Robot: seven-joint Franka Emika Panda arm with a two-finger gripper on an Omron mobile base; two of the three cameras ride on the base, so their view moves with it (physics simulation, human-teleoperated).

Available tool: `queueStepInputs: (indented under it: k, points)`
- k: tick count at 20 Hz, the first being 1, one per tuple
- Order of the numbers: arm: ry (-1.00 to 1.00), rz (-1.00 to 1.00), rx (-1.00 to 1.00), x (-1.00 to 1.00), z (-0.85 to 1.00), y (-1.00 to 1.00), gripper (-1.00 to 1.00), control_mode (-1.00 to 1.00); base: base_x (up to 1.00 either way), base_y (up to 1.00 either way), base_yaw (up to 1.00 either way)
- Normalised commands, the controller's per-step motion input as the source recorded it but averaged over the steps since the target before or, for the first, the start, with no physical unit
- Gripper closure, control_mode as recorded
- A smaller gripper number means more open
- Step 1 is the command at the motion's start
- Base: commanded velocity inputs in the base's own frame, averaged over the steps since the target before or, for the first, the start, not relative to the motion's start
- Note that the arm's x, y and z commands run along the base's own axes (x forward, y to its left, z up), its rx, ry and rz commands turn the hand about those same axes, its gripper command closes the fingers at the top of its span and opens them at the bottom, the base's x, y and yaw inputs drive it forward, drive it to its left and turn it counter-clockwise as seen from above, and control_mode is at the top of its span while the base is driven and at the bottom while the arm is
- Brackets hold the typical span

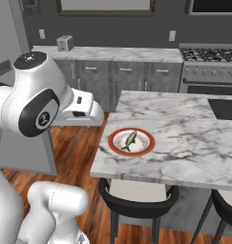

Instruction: Transport the fish and squash to the fridge. Place the fish on the rack containing meat and place the squash on the rack containing the vegetable, ensuring meats and vegetables are on different racks.

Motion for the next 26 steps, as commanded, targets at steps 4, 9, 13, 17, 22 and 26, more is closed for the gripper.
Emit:
queueStepInputs:
  k: [4, 9, 13, 17, 22, 26]
  points:
    - [0.15, 0.00, 0.00, 0.54, -0.46, -0.09, -1.00, -1.00, 0.00, 0.00, 0.00]
    - [0.07, 0.00, 0.01, 0.50, -0.41, -0.18, -1.00, -1.00, 0.00, 0.00, 0.00]
    - [0.06, 0.00, 0.00, 0.47, -0.38, -0.21, -1.00, -1.00, 0.00, 0.00, 0.00]
    - [0.07, 0.00, 0.00, 0.57, -0.41, -0.25, -1.00, -1.00, 0.00, 0.00, 0.00]
    - [0.10, 0.00, 0.00, 0.67, -0.38, -0.26, -1.00, -1.00, 0.00, 0.00, 0.00]
    - [0.07, 0.00, 0.01, 0.50, -0.37, -0.35, -1.00, -1.00, 0.00, 0.00, 0.00]
